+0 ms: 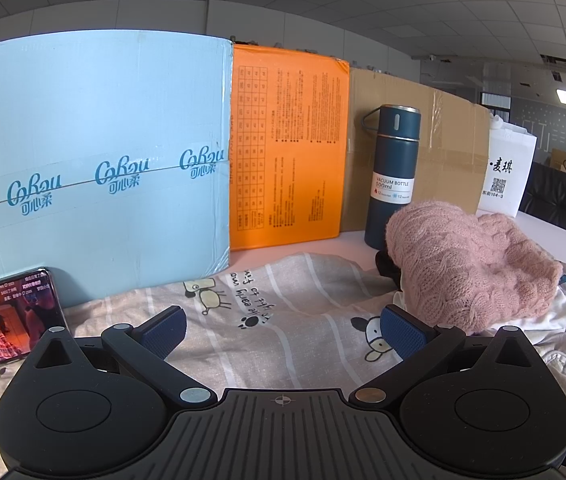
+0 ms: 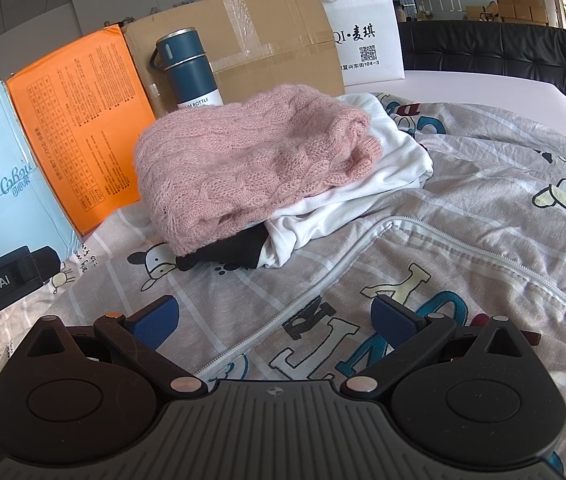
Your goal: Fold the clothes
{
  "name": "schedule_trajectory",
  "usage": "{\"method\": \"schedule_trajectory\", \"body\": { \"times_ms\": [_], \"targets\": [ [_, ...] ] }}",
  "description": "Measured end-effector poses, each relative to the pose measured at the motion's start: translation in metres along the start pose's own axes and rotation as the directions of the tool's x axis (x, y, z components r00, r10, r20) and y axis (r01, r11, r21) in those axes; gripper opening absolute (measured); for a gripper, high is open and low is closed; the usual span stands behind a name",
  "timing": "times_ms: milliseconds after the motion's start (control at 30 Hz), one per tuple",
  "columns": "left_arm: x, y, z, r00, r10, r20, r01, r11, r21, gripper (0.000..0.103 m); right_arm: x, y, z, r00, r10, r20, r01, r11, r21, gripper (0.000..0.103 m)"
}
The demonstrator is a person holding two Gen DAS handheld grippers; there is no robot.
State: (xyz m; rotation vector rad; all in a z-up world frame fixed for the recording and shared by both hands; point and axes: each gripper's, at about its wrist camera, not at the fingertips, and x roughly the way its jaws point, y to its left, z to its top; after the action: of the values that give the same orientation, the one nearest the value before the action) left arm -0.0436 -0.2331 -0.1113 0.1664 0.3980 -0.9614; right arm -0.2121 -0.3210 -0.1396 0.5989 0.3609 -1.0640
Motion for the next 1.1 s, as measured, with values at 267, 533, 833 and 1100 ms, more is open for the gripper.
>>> {"method": "schedule_trajectory", "body": {
  "times_ms": [267, 533, 833, 1100],
  "targets": [
    [0.0002, 0.0012, -0.0012, 1.0, 0.0, -0.005, 0.0, 1.0, -0.003, 0.103, 0.0018, -0.0001, -0.0001, 1.0, -0.003, -0.007, 0.003, 1.0, 0.0, 0.103],
    [-0.0001, 0.0012, -0.0018, 1.0, 0.0, -0.004, 0.0, 1.0, -0.003, 0.103, 0.0024, -0.0004, 0.0, 1.0, -0.002, -0.008, 0.002, 1.0, 0.001, 0.103],
    [0.0007, 0.0007, -0.0016, 1.0, 0.001, -0.006, -0.001, 1.0, -0.002, 0.103, 0.0023, -0.0004, -0.0001, 1.0, -0.002, -0.007, 0.002, 1.0, 0.001, 0.103],
    [0.0006, 0.0003, -0.002, 1.0, 0.001, -0.006, -0.001, 1.0, -0.002, 0.103, 0.0027, -0.0002, -0.0001, 1.0, -0.003, -0.007, 0.003, 1.0, 0.001, 0.103]
  ]
}}
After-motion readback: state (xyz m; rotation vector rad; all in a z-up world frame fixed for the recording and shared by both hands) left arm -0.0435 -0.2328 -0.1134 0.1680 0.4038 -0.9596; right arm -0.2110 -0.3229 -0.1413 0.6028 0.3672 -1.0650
